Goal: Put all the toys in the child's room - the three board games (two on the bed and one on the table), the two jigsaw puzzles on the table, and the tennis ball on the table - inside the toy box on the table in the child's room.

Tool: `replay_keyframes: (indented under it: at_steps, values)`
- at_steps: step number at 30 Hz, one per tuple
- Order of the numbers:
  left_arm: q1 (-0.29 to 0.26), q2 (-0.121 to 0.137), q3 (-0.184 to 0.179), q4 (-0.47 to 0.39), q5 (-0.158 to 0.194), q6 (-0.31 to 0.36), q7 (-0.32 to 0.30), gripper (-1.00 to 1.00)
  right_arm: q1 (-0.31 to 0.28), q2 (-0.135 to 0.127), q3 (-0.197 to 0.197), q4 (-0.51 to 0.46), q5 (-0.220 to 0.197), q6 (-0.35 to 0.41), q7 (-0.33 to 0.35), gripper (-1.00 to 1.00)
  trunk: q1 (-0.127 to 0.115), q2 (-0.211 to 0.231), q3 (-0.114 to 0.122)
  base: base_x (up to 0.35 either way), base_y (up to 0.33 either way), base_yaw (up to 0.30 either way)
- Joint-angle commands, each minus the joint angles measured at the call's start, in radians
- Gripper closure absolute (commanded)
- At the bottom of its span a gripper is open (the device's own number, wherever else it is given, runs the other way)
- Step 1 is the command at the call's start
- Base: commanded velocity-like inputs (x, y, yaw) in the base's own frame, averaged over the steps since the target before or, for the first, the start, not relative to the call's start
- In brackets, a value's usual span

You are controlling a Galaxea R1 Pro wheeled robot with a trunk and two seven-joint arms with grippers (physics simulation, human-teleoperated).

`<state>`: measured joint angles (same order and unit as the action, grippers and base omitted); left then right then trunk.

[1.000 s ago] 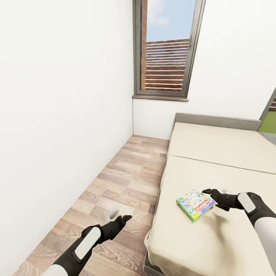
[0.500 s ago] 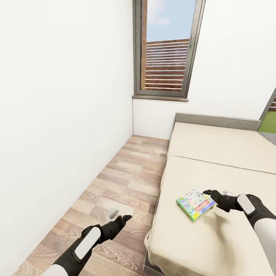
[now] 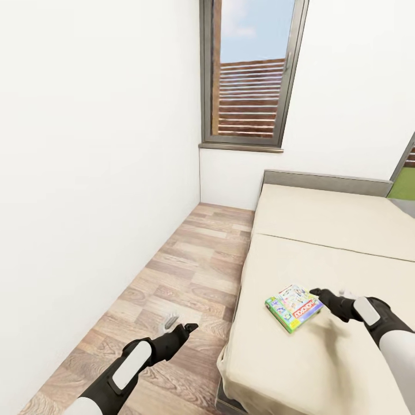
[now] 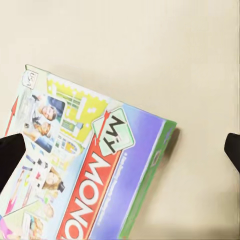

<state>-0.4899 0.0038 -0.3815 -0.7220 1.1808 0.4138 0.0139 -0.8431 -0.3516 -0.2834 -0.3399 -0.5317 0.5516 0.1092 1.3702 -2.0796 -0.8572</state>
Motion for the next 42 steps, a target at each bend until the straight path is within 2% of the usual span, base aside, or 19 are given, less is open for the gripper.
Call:
replay_keyframes:
  at_steps: [1, 4, 6, 7, 11, 18, 28, 42]
  values:
    - [-0.001, 0.0, 0.0, -0.001, 0.006, 0.003, 0.002, -1.0, -0.001, 0.0, -0.007, 0.004, 0.003, 0.0, 0.002, -1.0, 0.0, 0.0, -0.001, 0.0, 0.0, 0.0]
    - [-0.002, -0.001, 0.025, -0.001, 0.024, 0.008, 0.005, -1.0, -0.001, -0.001, -0.007, 0.014, 0.002, -0.009, 0.0, -1.0, 0.0, 0.0, -0.001, 0.0, 0.0, 0.0]
    - [-0.001, 0.0, 0.064, -0.001, 0.056, 0.013, 0.002, -1.0, -0.001, -0.003, -0.007, 0.017, 0.002, -0.011, 0.0, -1.0, 0.0, 0.0, -0.001, 0.0, 0.0, 0.0]
    - [0.0, 0.0, 0.1, -0.003, 0.086, 0.017, 0.001, -1.0, -0.002, -0.005, -0.007, 0.02, 0.001, -0.013, 0.001, -1.0, 0.0, 0.0, -0.001, 0.0, 0.0, 0.0]
    - [0.0, 0.0, 0.13, -0.021, 0.123, 0.027, 0.0, -1.0, -0.004, -0.007, -0.007, 0.023, 0.0, -0.014, 0.005, -1.0, 0.008, -0.014, -0.007, 0.0, 0.0, 0.0]
    - [0.001, 0.001, 0.14, -0.04, 0.137, 0.036, 0.007, -1.0, -0.005, -0.007, -0.007, 0.024, -0.001, -0.013, 0.007, -1.0, 0.034, -0.063, -0.029, 0.0, 0.0, 0.0]
    - [0.007, 0.002, 0.138, -0.045, 0.138, 0.035, 0.003, -1.0, -0.004, -0.007, -0.007, 0.024, -0.001, -0.013, 0.008, -1.0, 0.034, -0.063, -0.029, 0.0, 0.0, 0.045]
    - [0.008, 0.002, 0.136, -0.045, 0.138, 0.034, 0.002, -1.0, -0.004, -0.006, -0.007, 0.024, 0.0, -0.013, 0.008, -1.0, 0.034, -0.063, -0.029, 0.0, 0.0, 0.261]
